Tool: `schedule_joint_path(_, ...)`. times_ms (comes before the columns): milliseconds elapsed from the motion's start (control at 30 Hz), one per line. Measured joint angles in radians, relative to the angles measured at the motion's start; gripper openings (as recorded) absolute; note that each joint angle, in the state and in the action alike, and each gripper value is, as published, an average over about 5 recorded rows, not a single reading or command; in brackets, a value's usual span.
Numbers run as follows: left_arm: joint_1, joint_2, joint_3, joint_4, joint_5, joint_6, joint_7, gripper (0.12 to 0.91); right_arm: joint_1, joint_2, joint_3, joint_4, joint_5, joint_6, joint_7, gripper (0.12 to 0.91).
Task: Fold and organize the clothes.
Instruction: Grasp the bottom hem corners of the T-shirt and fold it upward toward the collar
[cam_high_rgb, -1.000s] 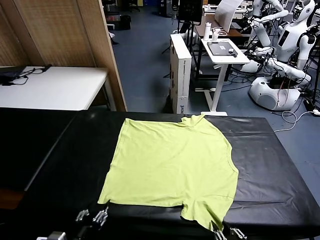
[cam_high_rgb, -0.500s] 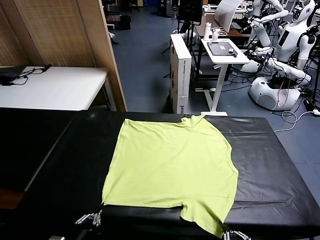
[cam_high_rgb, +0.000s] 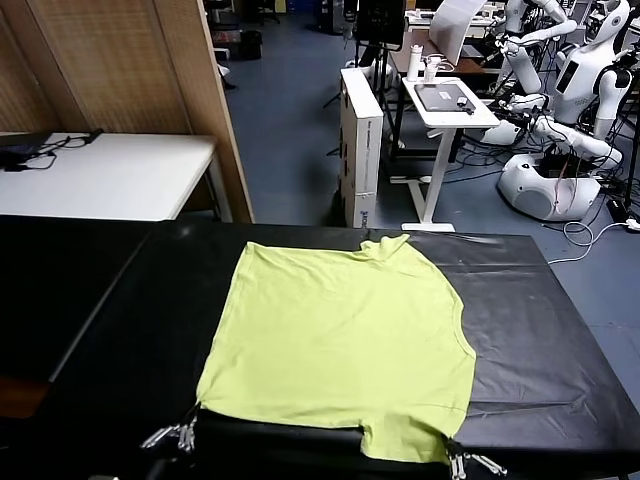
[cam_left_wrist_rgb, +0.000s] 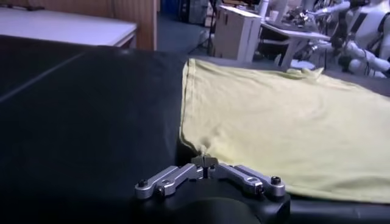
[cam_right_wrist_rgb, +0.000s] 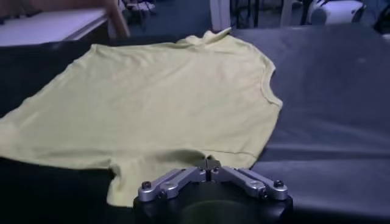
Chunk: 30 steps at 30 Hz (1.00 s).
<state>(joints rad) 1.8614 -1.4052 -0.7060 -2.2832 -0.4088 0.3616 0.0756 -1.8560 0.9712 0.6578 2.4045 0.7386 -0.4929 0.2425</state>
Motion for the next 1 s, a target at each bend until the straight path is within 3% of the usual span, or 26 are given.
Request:
schedule_joint_path(600, -0.212, 0.040, 0.074, 0.090, 0.031, 0.003, -0.014, 0.145, 0.331, -0.032, -0.112, -0.254, -0.006, 0.007, -0.011, 0.140)
schedule_joint_path(1000, -0.334, 0.100, 0.130, 0.187, 0.032, 0.009, -0.022, 0.145, 0.482, -0.014, -0.202, -0.378, -0.057, 0.023, -0.020, 0.140)
